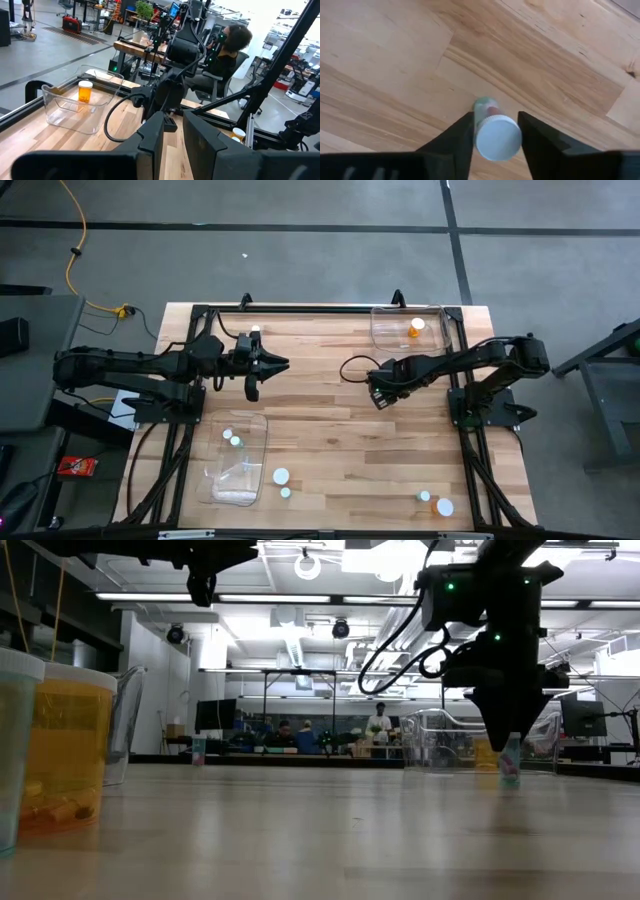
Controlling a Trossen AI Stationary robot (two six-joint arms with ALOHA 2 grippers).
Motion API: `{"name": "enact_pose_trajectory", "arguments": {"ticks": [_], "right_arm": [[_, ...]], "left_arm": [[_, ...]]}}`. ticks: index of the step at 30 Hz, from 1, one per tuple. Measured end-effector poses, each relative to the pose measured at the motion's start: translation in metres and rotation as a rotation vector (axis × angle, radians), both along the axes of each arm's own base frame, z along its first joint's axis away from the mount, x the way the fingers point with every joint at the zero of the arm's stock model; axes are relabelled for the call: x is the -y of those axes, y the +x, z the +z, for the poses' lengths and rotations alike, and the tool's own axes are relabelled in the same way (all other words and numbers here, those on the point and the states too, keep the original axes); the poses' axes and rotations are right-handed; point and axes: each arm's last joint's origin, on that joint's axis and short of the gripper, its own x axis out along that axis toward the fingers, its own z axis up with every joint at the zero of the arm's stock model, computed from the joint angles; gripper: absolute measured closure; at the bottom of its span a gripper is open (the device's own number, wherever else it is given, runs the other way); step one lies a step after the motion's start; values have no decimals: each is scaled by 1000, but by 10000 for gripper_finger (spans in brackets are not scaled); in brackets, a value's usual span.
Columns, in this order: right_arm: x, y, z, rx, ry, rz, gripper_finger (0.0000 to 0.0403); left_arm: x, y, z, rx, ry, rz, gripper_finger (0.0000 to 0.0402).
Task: Pick and place medicine bottles into bin by pill shape (circle, oval)
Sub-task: Put the green capsule bottle into the top transparent bin
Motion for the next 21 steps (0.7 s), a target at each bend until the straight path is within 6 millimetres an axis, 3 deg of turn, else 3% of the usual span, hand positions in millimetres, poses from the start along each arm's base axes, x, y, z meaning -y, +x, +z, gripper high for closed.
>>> {"name": "enact_pose_trajectory", "arguments": {"ticks": [4,8,17,21], "right_arm": [[-1,-2,4,6,27,53,304],[-1,-6,27,107,14,148,318],[0,0,107,804,-223,401,306],[0,6,132,1015,-353,480,305]], "left_arm": [[0,0,0,0,0,0,339],[0,0,0,4,-21,1,339],[2,0,0,18,-109,-63,339],[4,1,3,46,-103,-71,339]]}}
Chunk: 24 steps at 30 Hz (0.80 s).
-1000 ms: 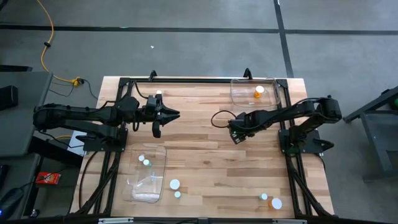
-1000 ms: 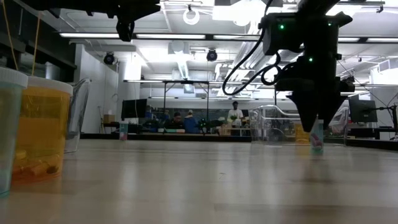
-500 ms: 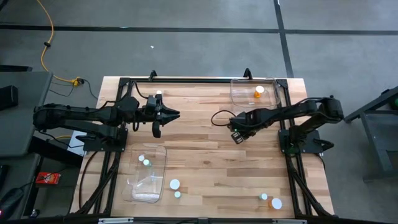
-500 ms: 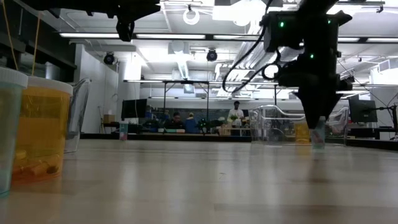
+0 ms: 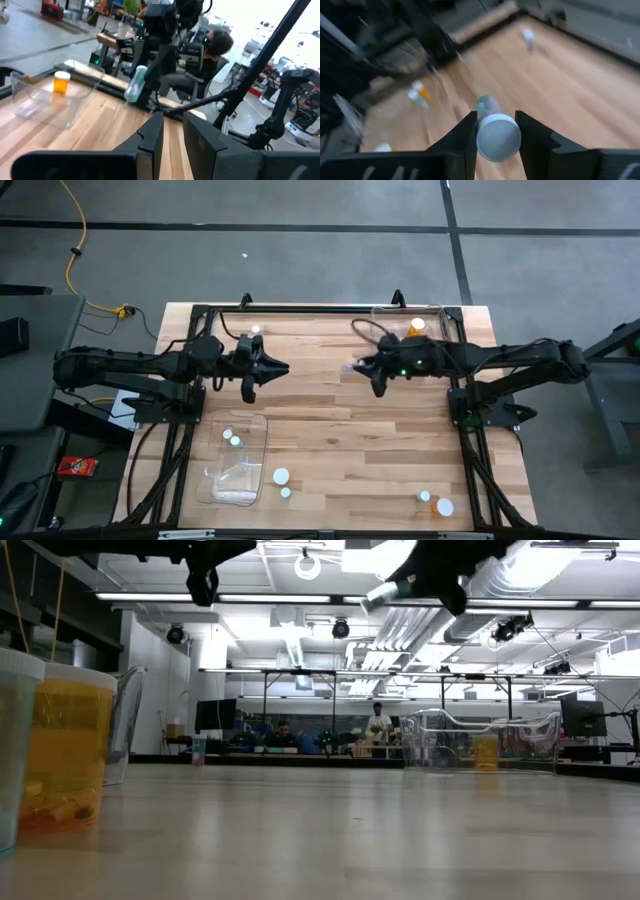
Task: Pick and place medicine bottles into bin by pill shape (circle, oval)
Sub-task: Put the green capsule bottle into the top transparent bin
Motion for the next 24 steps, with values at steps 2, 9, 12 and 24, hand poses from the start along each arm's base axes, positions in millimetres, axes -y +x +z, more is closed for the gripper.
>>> {"name": "enact_pose_trajectory", "arguments": {"ticks": [2,9,12,24], "right_arm": [[0,2,5,56,-31,28,305],[-1,4,9,92,-59,46,304],[-1,5,10,103,-58,52,304],[34,-22,52,-220,-197,-220,304]], "left_arm": [[1,0,3,30,8,6,339],[1,0,7,64,39,10,339],[1,0,6,63,39,10,339],[1,0,6,63,40,10,339]]}}
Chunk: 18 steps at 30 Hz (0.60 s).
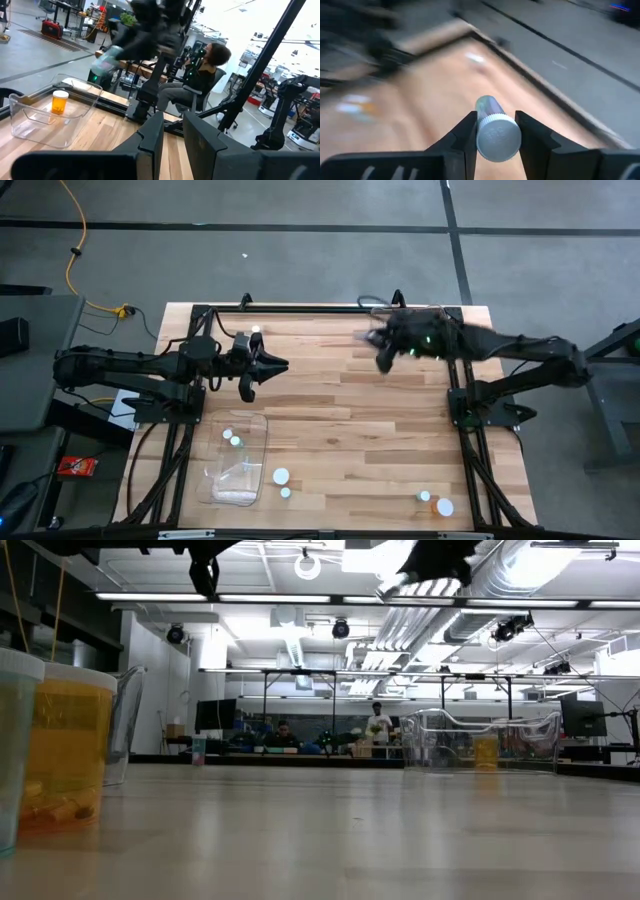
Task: Pick and place medicine bottles into bin by pill shape (circle, oval)
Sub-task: Put the green capsule bottle into the top transparent bin
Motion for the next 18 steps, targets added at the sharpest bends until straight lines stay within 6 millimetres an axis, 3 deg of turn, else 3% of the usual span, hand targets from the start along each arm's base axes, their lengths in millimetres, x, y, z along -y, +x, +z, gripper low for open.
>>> {"name": "enact_pose_trajectory", "arguments": {"ticks": [3,6,10,18], "right_arm": [[21,-16,4,-150,44,-184,304],[43,-30,-6,-265,147,-363,304],[69,-45,-38,-370,290,-537,304],[107,-63,-111,-486,495,-649,304]], "left_arm": [[0,0,0,0,0,0,339],[0,0,0,0,0,0,339],[0,0,0,0,-1,0,339],[0,0,0,0,-1,0,339]]}}
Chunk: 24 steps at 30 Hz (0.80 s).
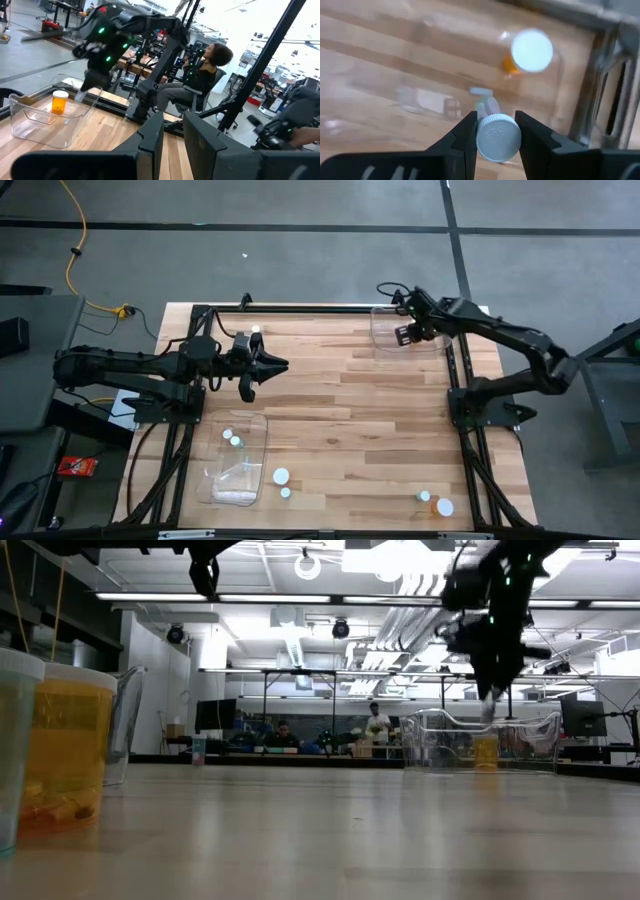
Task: Pick and place medicine bottles into bin by pill shape (circle, oval)
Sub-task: Put the green capsule bottle into the top transparent bin
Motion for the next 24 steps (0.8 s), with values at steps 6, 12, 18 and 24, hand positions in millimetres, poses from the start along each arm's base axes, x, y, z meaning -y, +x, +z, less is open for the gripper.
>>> {"name": "enact_pose_trajectory", "arguments": {"ticks": [6,12,18,24], "right_arm": [[19,-6,-30,-52,53,-52,304],[34,-3,-49,-89,86,-92,303],[43,-2,-62,-113,110,-112,281],[47,-4,-69,-133,130,-126,257]], "left_arm": [[0,0,0,0,1,0,339],[0,0,0,0,1,0,339],[0,0,0,0,1,0,339],[0,0,0,0,1,0,339]]}}
